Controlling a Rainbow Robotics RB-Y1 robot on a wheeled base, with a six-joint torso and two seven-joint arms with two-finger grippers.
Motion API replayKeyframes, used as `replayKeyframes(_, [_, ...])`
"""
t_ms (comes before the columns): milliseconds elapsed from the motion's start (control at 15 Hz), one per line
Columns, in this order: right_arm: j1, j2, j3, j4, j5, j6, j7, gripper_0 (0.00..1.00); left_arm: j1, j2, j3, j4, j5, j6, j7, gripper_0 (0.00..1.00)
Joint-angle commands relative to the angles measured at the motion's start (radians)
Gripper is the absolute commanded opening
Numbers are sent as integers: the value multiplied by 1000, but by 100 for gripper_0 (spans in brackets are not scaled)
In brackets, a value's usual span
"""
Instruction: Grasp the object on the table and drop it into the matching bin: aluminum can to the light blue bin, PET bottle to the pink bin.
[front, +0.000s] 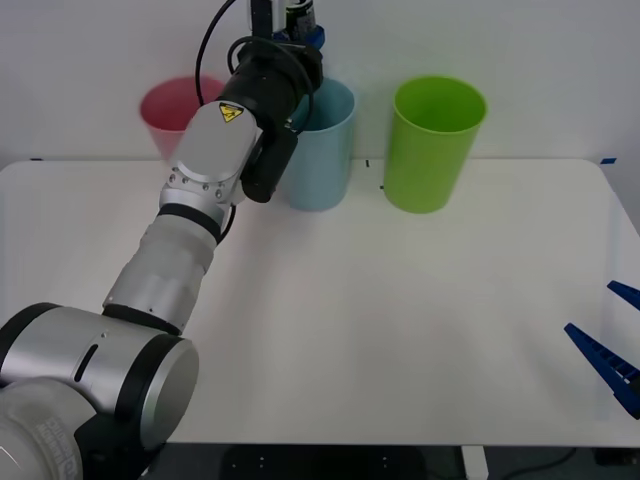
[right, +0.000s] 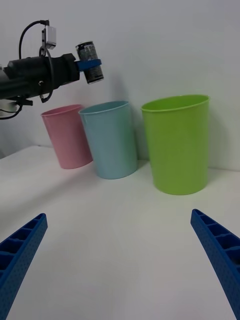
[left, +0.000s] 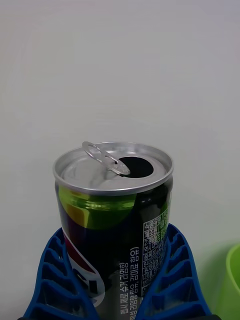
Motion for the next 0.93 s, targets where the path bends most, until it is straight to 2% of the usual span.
replayKeyframes(67, [0,0,0,0,0,0,0,100,0,0,-1,1,9,5,-3,12])
replayKeyframes(133, [0,0,0,0,0,0,0,100,0,0,-1,2,12,11,-1,62])
replayKeyframes(200, [0,0,0,0,0,0,0,100,0,1,-4,2,14,16,-1,100])
replayKeyframes(733, [0,0,0,0,0,0,0,100,1,3,-12,1,50,9,0,100])
replayKeyframes(933, [0,0,0,0,0,0,0,100,4,39,-12,1,78,-58,4,100])
